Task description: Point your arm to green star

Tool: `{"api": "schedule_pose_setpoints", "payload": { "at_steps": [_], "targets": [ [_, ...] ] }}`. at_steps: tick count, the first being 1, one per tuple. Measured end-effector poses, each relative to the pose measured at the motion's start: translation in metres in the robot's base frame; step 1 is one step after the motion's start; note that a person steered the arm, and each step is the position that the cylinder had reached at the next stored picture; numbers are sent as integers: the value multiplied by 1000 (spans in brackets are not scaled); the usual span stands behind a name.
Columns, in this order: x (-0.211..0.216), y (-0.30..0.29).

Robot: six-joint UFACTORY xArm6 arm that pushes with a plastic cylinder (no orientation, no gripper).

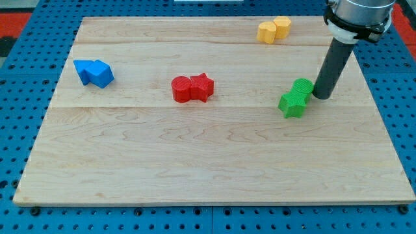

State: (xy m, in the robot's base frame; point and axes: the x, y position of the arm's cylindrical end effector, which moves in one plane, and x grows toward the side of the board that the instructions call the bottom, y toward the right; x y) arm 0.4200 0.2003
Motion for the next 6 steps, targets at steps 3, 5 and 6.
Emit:
{"api": "schedule_pose_setpoints", "payload": {
  "at_steps": [3, 5, 6],
  "targets": [
    [-36, 62],
    [59, 21],
    [56, -73]
  ]
}}
